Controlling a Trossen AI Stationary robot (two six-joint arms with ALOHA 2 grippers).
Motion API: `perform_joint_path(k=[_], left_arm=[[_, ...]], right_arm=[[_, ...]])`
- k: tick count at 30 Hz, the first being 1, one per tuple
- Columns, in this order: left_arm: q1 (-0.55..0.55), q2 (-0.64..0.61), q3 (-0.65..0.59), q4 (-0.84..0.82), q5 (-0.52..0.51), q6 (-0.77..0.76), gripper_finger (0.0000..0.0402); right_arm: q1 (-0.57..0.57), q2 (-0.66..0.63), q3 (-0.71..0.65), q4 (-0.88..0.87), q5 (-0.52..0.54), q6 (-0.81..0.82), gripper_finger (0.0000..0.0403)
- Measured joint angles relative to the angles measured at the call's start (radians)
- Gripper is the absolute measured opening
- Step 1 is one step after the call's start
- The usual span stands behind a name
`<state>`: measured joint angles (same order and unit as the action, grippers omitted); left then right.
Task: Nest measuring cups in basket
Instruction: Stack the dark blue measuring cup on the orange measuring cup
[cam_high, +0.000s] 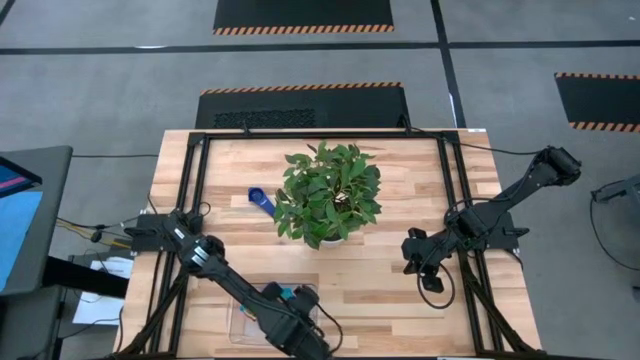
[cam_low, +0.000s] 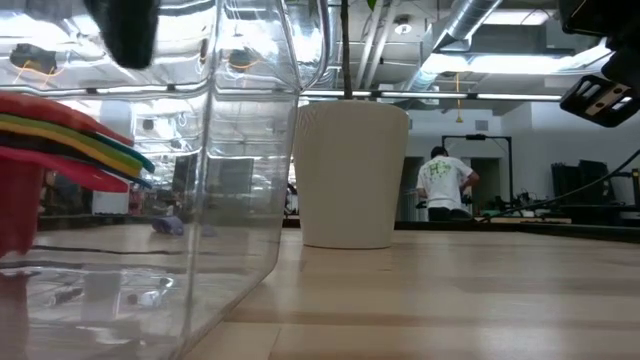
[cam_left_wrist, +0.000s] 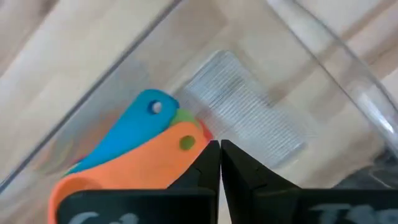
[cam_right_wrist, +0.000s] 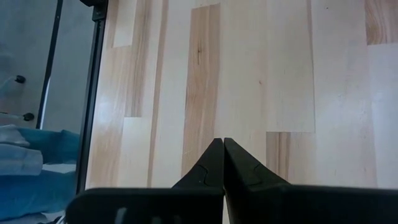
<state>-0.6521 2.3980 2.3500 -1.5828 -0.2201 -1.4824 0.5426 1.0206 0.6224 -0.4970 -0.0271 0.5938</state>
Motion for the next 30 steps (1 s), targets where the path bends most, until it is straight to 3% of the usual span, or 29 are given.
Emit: perform_joint_path(k=[15,19,25,30], left_arm=[[0.057,-0.028,0.002,0.033,-0.091,0.060,0.0000],[0.051,-0.042,0.000,0.012,-0.137,0.205,0.0000],[0.003,-0.134,0.002,0.012,-0.183,0.578,0.0000],[-0.014,-0.271,-0.087,0.014,-0.218,0.654,0.0000]], right_arm=[[0.000,0.000,0.000,0.008,-0.001,0.000,0.0013],[0.000,0.000,0.000,0.007,0.000,0.000,0.0013],[-0.002,0.000,0.000,0.010,0.000,0.000,0.0013],[-0.002,0.000,0.000,0.036,0.014,0.044,0.0013]])
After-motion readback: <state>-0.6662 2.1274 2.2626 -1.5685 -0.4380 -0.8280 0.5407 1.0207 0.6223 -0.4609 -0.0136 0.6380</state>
